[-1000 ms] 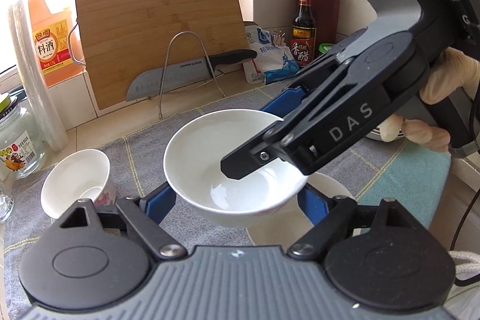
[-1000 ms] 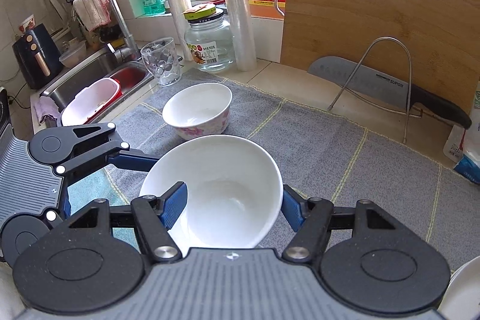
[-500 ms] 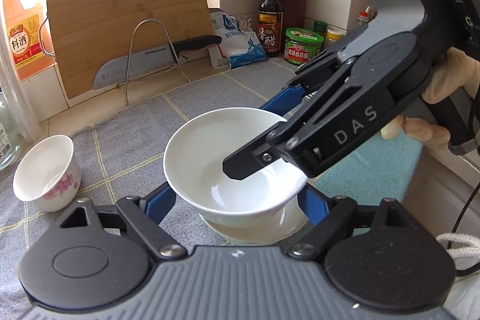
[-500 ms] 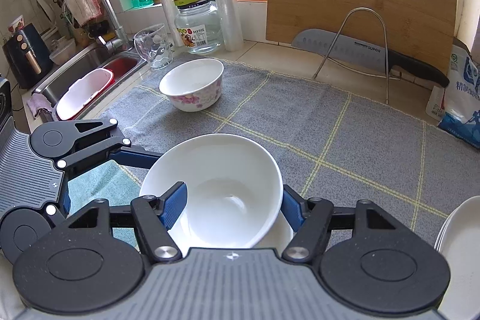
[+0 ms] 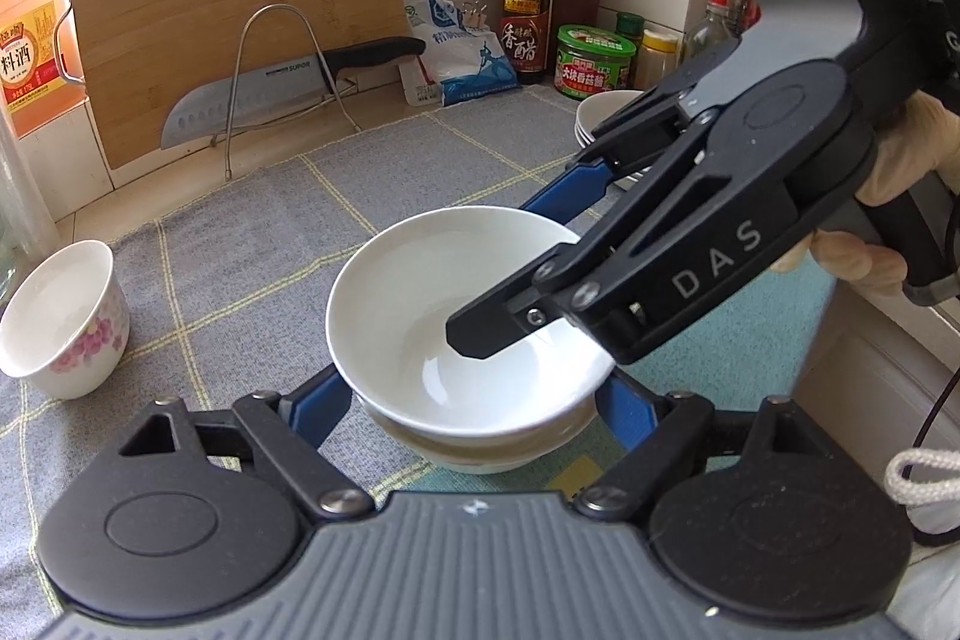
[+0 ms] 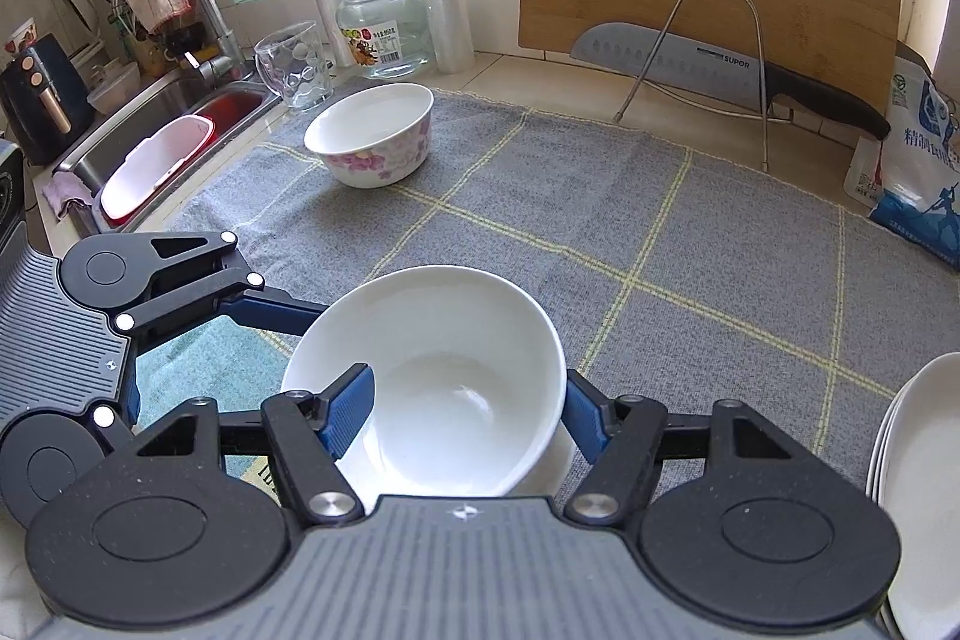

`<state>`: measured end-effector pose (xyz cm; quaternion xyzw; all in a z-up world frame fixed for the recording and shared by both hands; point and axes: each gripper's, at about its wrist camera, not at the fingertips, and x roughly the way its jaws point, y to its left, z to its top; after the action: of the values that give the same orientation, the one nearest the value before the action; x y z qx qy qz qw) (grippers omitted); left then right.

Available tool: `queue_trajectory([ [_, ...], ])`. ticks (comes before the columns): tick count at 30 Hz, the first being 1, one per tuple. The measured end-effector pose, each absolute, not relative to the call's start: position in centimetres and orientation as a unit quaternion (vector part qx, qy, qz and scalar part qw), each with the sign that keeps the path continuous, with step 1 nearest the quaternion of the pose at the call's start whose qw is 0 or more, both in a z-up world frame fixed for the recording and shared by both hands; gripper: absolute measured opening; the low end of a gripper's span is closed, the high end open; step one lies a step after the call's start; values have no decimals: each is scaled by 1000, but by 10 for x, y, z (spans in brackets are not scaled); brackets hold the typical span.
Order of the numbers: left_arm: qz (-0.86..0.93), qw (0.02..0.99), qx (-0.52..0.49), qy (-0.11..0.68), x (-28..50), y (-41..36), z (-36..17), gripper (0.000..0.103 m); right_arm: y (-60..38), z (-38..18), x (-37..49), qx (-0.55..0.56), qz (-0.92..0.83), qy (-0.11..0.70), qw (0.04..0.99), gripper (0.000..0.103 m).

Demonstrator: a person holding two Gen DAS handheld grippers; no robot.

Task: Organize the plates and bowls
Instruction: 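Lower the white bowl into the pink-flowered bowl and open the right tool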

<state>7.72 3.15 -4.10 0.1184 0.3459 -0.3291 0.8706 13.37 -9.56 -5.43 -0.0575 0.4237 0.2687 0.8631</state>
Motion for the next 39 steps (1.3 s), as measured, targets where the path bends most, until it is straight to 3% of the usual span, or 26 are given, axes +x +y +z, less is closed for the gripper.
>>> queue_trajectory([
  [18,-333,866,125,352,82,28,-46,89,-96,-61,133,-62,267,427,862,74],
  [28,-344,864,120,347,80,32,-44,96,-93,-57,131,-61,272,410,868,102],
  [39,-334,866,120,351,75,49,-40,97,-95,-56,129,-69,256,407,874,103],
])
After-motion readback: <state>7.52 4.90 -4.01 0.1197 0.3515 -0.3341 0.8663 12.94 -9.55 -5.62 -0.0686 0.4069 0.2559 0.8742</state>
